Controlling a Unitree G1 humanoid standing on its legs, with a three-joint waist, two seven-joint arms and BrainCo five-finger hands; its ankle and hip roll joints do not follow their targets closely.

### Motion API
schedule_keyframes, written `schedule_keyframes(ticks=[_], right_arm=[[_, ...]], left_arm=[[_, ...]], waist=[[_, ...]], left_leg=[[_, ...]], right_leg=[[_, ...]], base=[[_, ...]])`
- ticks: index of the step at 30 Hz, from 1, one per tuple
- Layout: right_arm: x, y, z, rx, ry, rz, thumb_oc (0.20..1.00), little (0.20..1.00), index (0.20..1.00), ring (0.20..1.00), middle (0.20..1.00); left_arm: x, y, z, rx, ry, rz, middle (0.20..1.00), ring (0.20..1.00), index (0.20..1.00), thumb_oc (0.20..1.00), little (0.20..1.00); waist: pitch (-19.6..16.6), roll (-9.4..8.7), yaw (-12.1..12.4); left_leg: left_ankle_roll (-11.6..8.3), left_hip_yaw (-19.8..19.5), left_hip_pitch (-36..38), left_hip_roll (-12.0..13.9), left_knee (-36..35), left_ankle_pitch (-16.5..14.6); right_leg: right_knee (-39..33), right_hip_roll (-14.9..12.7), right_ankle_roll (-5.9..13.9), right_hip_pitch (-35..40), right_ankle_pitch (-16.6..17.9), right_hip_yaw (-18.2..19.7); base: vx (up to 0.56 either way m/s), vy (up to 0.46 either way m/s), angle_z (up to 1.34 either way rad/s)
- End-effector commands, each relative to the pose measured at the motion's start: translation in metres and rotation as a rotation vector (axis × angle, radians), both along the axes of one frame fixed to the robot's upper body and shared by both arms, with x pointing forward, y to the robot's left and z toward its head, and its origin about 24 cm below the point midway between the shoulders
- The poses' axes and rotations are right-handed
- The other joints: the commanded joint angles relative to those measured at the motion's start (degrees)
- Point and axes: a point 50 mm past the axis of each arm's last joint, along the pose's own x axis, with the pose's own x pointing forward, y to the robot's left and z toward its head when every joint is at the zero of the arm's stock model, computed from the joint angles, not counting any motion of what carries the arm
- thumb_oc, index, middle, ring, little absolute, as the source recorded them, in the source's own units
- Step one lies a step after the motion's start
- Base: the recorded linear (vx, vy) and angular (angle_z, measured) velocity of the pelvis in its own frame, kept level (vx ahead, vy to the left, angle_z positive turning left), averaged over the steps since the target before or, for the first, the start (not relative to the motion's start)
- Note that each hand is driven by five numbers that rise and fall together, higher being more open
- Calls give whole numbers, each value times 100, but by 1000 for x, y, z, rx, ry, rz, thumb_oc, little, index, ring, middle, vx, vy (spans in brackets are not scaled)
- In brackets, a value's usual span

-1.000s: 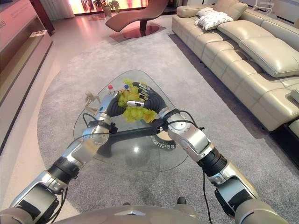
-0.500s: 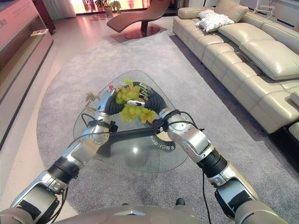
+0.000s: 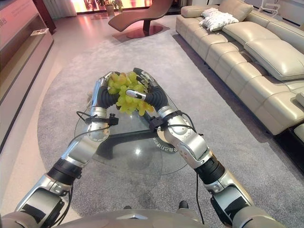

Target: Pick up fruits into the plate

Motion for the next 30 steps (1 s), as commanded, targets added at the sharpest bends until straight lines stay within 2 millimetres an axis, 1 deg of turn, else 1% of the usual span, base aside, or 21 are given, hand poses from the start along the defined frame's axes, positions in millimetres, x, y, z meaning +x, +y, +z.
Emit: schedule_keyframes(ticks=[1, 10, 14, 20, 21, 22, 23, 24, 30], right_arm=[[-9, 12, 29, 107, -83, 82, 1000, 1000, 1000, 1000, 1000], [-15, 29, 20, 61, -44, 157, 1000, 1000, 1000, 1000, 1000], [-16, 37, 17, 25, -22, 193, 1000, 1000, 1000, 1000, 1000], [-19, 45, 4, -52, 39, 275, 1000, 1000, 1000, 1000, 1000], [-20, 46, 0, -78, 50, 290, 740, 740, 740, 740, 740], [-19, 47, -3, -97, 56, 300, 388, 388, 388, 388, 388], [-19, 47, -3, -97, 56, 300, 388, 388, 388, 388, 388], [-19, 47, -5, -116, 60, 308, 200, 200, 200, 200, 200], [-19, 48, -6, -126, 58, 345, 200, 200, 200, 200, 200]], left_arm=[[4, -19, 80, -76, -337, -97, 200, 200, 200, 200, 200], [2, -29, 87, -81, -363, -125, 200, 200, 200, 200, 200], [2, -33, 91, -56, -371, -139, 200, 200, 200, 200, 200], [1, -36, 94, 6, -392, -144, 200, 200, 200, 200, 200], [1, -35, 94, 22, -399, -143, 200, 200, 200, 200, 200], [2, -35, 94, 32, -400, -138, 200, 200, 200, 200, 200], [2, -35, 94, 32, -400, -138, 200, 200, 200, 200, 200], [2, -34, 94, 46, -403, -133, 200, 200, 200, 200, 200], [4, -33, 96, 71, -404, -123, 200, 200, 200, 200, 200]], waist=[[31, 6, 35], [42, -25, 50], [39, -33, 58], [41, -57, 66], [40, -68, 73], [36, -74, 75], [36, -74, 75], [37, -80, 78], [27, -102, 88]], left_leg=[[58, -21, 127, -74, 159, -884], [59, -12, 139, -78, 149, -888], [59, -16, 129, -83, 142, -887], [57, -13, 110, -83, 136, -878], [54, -9, 112, -73, 131, -869], [54, -7, 114, -71, 127, -864], [54, -7, 114, -71, 127, -864], [54, -15, 124, -71, 122, -862], [49, -23, 113, -68, 120, -855]], right_leg=[[312, -164, 220, 347, -841, 10], [301, -167, 216, 361, -843, 7], [293, -164, 215, 355, -843, 13], [296, -157, 214, 339, -843, 21], [295, -157, 212, 338, -836, 16], [291, -151, 209, 345, -836, 15], [291, -151, 209, 345, -836, 15], [292, -144, 206, 353, -837, 19], [299, -142, 203, 354, -843, 23]], base=[[0, 0, 0], [0, 0, 0], [0, 0, 0], [0, 0, 0], [0, 0, 0], [0, 0, 0], [0, 0, 0], [0, 0, 0], [0, 0, 0]])
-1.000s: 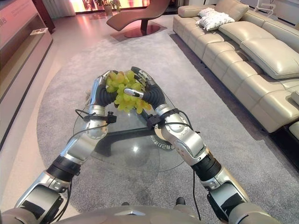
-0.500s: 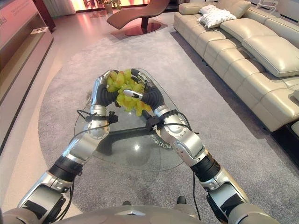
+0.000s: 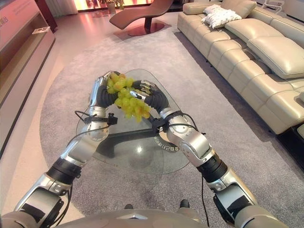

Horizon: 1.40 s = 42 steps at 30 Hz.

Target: Pick up fruits into the plate

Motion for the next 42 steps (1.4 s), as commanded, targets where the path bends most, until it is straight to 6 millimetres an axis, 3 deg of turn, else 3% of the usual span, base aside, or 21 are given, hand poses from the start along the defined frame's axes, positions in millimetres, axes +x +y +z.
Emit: schedule_keyframes(ticks=[1, 12, 13, 14, 15, 24, 34, 42], right_arm=[[-24, 50, 22, 65, -65, 303, 200, 200, 200, 200, 200], [-27, 56, 28, 67, -81, 357, 200, 200, 200, 200, 200], [-27, 56, 29, 72, -82, 358, 269, 269, 269, 269, 269], [-27, 56, 30, 81, -86, 356, 853, 853, 853, 853, 853], [-27, 55, 32, 88, -95, 353, 1000, 1000, 1000, 1000, 1000], [-20, 39, 55, 219, -153, 269, 1000, 1000, 1000, 1000, 1000], [-30, 42, 36, 288, 90, 435, 1000, 1000, 1000, 1000, 1000], [-34, 51, 27, 318, 191, 490, 1000, 1000, 1000, 1000, 1000]], left_arm=[[3, -36, 93, 13, -380, -161, 200, 200, 200, 200, 200], [9, -33, 95, 69, -379, -131, 200, 200, 200, 200, 200], [9, -32, 95, 71, -379, -129, 200, 200, 200, 200, 200], [10, -31, 96, 76, -376, -125, 200, 200, 200, 200, 200], [11, -31, 95, 77, -374, -121, 200, 200, 200, 200, 200], [16, -20, 89, 136, -357, -80, 200, 200, 200, 200, 200], [17, -5, 89, 304, -355, -78, 200, 200, 200, 200, 200], [17, -10, 86, 324, -350, -109, 200, 200, 200, 200, 200]], waist=[[0, -146, 63], [-13, -136, 63], [-16, -134, 64], [-22, -132, 62], [-26, -129, 59], [-44, -95, 33], [-18, -111, 41], [-35, -137, 77]], left_leg=[[50, 23, 127, -67, 110, -855], [53, 36, 147, -57, 101, -848], [50, 36, 144, -55, 104, -847], [48, 35, 143, -53, 106, -845], [46, 35, 146, -52, 106, -844], [32, 76, 152, -27, 118, -839], [36, 162, 193, 2, 139, -832], [37, 113, 185, -1, 149, -829]], right_leg=[[303, -146, 194, 348, -837, 43], [307, -145, 189, 363, -847, 61], [307, -146, 188, 362, -847, 63], [306, -144, 187, 364, -846, 66], [306, -143, 187, 366, -846, 67], [345, -167, 202, 342, -836, 24], [368, -188, 193, 377, -844, -23], [359, -175, 177, 395, -850, -8]], base=[[0, 0, 0], [0, 0, 0], [0, 0, 0], [0, 0, 0], [0, 0, 0], [0, 0, 0], [3, -1, -1], [13, -2, 0]])
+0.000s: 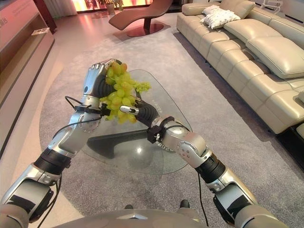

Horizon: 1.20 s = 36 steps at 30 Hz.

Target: Pick up fruits into the plate

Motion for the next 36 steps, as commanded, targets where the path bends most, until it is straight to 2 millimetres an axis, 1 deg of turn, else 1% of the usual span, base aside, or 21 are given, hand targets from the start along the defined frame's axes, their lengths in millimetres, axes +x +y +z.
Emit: schedule_keyframes(ticks=[1, 5, 10, 12, 15, 20, 23, 26, 27, 28, 32, 36], right_arm=[[-19, 33, 34, 174, -45, 200, 1000, 1000, 1000, 1000, 1000], [-24, 42, 31, 201, 21, 239, 1000, 1000, 1000, 1000, 1000], [-21, 48, 37, 227, -4, 202, 1000, 1000, 1000, 1000, 1000], [-18, 48, 41, 236, -24, 167, 1000, 1000, 1000, 1000, 1000], [-10, 43, 49, 253, -83, 50, 1000, 1000, 1000, 1000, 1000], [-4, 38, 55, 262, -135, -39, 1000, 1000, 1000, 1000, 1000], [-1, 38, 59, 262, -164, -82, 1000, 1000, 1000, 1000, 1000], [0, 39, 63, 258, -177, -116, 1000, 1000, 1000, 1000, 1000], [0, 39, 63, 255, -179, -119, 865, 865, 865, 865, 865], [2, 39, 64, 252, -185, -137, 200, 200, 200, 200, 200], [3, 38, 65, 238, -191, -164, 200, 200, 200, 200, 200], [4, 36, 63, 228, -191, -177, 200, 200, 200, 200, 200]], left_arm=[[10, -21, 53, 53, -213, -99, 200, 200, 200, 200, 200], [8, -31, 51, 63, -209, -142, 200, 200, 200, 200, 200], [9, -43, 49, 63, -187, -173, 200, 200, 200, 200, 200], [9, -47, 47, 56, -172, -181, 200, 200, 200, 200, 200], [9, -53, 42, 27, -137, -192, 200, 200, 200, 200, 200], [8, -58, 37, -2, -104, -201, 200, 200, 200, 200, 200], [8, -67, 34, -15, -71, -217, 200, 200, 200, 200, 200], [7, -71, 31, -22, -52, -226, 200, 200, 200, 200, 200], [7, -72, 30, -23, -49, -229, 200, 200, 200, 200, 200], [6, -75, 29, -20, -42, -238, 200, 200, 200, 200, 200], [5, -78, 26, -19, -27, -241, 200, 200, 200, 200, 200], [5, -77, 26, -23, -29, -230, 200, 200, 200, 200, 200]], waist=[[-39, -147, 72], [-41, -166, 97], [-33, -175, 107], [-39, -173, 103], [-46, -155, 87], [-29, -131, 71], [5, -113, 60], [6, -110, 59], [9, -111, 60], [13, -114, 61], [17, -113, 58], [20, -114, 56]], left_leg=[[38, 39, 140, -6, 148, -827], [47, 13, 118, -14, 166, -838], [59, -2, 112, -26, 165, -838], [60, 4, 111, -29, 166, -841], [64, 9, 121, -31, 159, -848], [75, 19, 127, -38, 170, -859], [84, 19, 123, -45, 185, -874], [95, 19, 132, -50, 187, -883], [95, 18, 135, -50, 185, -884], [97, 12, 135, -47, 184, -886], [109, 2, 144, -52, 175, -890], [109, -8, 141, -55, 175, -890]], right_leg=[[360, -175, 176, 379, -850, -32], [358, -166, 164, 374, -858, -24], [342, -155, 152, 378, -855, -13], [329, -158, 157, 376, -846, -9], [305, -163, 168, 377, -834, 6], [305, -161, 178, 369, -823, 29], [313, -161, 177, 356, -825, 48], [315, -153, 179, 359, -831, 63], [311, -151, 178, 362, -832, 68], [308, -147, 176, 362, -832, 79], [315, -127, 168, 363, -846, 99], [325, -113, 163, 360, -859, 106]], base=[[0, 0, 0], [0, 0, 0], [0, 0, 0], [0, 0, 0], [0, 0, 0], [0, 0, 0], [0, 0, 0], [0, 0, 0], [0, 0, 0], [0, 0, 0], [0, 0, 0], [0, 0, 0]])
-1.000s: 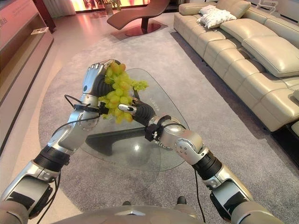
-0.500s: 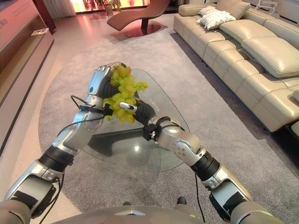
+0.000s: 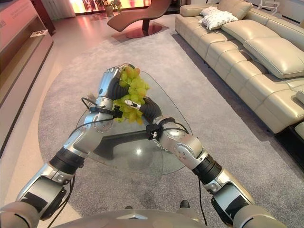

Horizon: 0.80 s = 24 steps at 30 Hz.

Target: Pick up fruits into the plate

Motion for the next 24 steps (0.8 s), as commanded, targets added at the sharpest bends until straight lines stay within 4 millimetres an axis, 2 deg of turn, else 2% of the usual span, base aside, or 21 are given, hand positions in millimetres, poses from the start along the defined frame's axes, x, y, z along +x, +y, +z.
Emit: schedule_keyframes(ticks=[1, 7, 8, 9, 14, 22, 24], right_arm=[[-6, 40, 69, 255, -204, 115, 200, 200, 200, 200, 200], [-7, 42, 69, 259, -183, 155, 200, 200, 200, 200, 200], [-8, 43, 68, 259, -176, 172, 369, 369, 369, 369, 369], [-9, 44, 67, 256, -175, 181, 1000, 1000, 1000, 1000, 1000], [-10, 40, 68, 247, -194, 190, 1000, 1000, 1000, 1000, 1000], [-6, 22, 62, 233, -180, 177, 1000, 1000, 1000, 1000, 1000], [-6, 22, 61, 237, -174, 186, 1000, 1000, 1000, 1000, 1000]], left_arm=[[1, -42, 37, 11, -134, -166, 200, 200, 200, 200, 200], [2, -39, 41, -4, -146, -155, 200, 200, 200, 200, 200], [2, -38, 41, -6, -148, -146, 200, 200, 200, 200, 200], [3, -36, 41, -11, -151, -137, 200, 200, 200, 200, 200], [5, -22, 43, -25, -168, -75, 200, 200, 200, 200, 200], [12, 15, 46, -49, -206, 64, 200, 200, 200, 200, 200], [12, 17, 48, -47, -211, 72, 200, 200, 200, 200, 200]], waist=[[34, -117, 67], [32, -117, 84], [30, -120, 89], [27, -121, 91], [11, -133, 104], [-21, -133, 78], [-21, -126, 75]], left_leg=[[109, -5, 93, -54, 173, -888], [106, -31, 84, -60, 171, -886], [104, -33, 90, -61, 167, -888], [102, -36, 92, -62, 163, -888], [92, -38, 103, -51, 139, -876], [70, -71, 73, -52, 139, -843], [69, -80, 73, -52, 141, -842]], right_leg=[[325, -117, 162, 336, -862, 74], [337, -107, 148, 336, -871, 62], [338, -106, 148, 341, -875, 57], [339, -107, 149, 340, -875, 57], [321, -109, 156, 353, -869, 38], [318, -101, 149, 336, -853, 47], [328, -102, 145, 332, -855, 44]], base=[[0, 0, 0], [0, 0, 0], [0, 0, 0], [0, 0, 0], [0, 0, 0], [0, 0, 0], [0, 0, 0]])
